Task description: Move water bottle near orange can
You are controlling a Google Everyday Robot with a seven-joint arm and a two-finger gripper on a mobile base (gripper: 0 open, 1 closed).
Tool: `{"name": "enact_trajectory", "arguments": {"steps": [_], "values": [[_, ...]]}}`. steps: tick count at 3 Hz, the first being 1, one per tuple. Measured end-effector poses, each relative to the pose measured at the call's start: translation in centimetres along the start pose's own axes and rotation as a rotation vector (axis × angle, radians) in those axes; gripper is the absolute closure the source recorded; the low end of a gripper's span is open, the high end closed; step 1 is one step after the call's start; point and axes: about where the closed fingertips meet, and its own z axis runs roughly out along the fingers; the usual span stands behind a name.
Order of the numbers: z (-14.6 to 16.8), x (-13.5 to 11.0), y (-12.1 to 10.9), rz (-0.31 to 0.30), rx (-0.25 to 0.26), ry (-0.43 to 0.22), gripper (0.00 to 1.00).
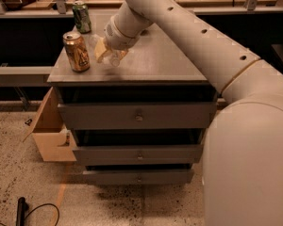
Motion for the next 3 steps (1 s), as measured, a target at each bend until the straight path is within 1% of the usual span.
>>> {"name": "enact_trajectory", "arguments": {"steps": [1, 2, 3], "values": [[0.9, 0.4, -0.5, 0.003, 0.001, 0.008, 0.37], [1.5, 0.7, -1.0, 0.001, 0.007, 0.014, 0.13], [1.7, 0.9, -1.5, -0.003, 0.007, 0.015, 0.0]]}}
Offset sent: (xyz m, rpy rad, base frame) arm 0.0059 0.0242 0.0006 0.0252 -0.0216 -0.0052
